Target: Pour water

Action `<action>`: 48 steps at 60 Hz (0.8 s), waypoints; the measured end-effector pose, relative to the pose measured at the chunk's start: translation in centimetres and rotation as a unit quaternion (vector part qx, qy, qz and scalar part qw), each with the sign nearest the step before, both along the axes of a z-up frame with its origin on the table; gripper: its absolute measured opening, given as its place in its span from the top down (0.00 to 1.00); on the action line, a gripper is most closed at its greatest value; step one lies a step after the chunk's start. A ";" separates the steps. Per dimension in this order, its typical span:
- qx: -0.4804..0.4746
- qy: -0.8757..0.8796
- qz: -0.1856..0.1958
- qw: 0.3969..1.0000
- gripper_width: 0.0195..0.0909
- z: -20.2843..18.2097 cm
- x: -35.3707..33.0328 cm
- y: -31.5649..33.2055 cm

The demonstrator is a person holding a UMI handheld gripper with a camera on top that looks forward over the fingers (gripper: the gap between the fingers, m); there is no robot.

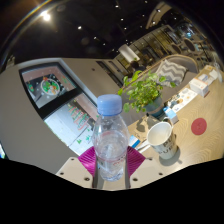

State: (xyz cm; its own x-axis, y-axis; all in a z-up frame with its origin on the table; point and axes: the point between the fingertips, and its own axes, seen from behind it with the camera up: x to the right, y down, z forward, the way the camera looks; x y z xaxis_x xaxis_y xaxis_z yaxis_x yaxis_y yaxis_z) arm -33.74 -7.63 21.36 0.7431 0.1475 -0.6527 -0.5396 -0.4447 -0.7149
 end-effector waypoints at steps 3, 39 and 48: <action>-0.028 0.093 -0.004 0.995 0.77 0.5 -0.5 1.5; -0.192 0.587 -0.056 0.785 0.77 -1.1 -1.7 8.7; -0.190 0.553 -0.047 0.810 0.77 -0.3 -1.5 7.8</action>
State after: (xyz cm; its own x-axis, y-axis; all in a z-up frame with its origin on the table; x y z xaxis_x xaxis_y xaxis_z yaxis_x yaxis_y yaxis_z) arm -35.26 0.21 21.04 -0.3307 -0.2431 -0.9119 -0.8011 -0.4385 0.4074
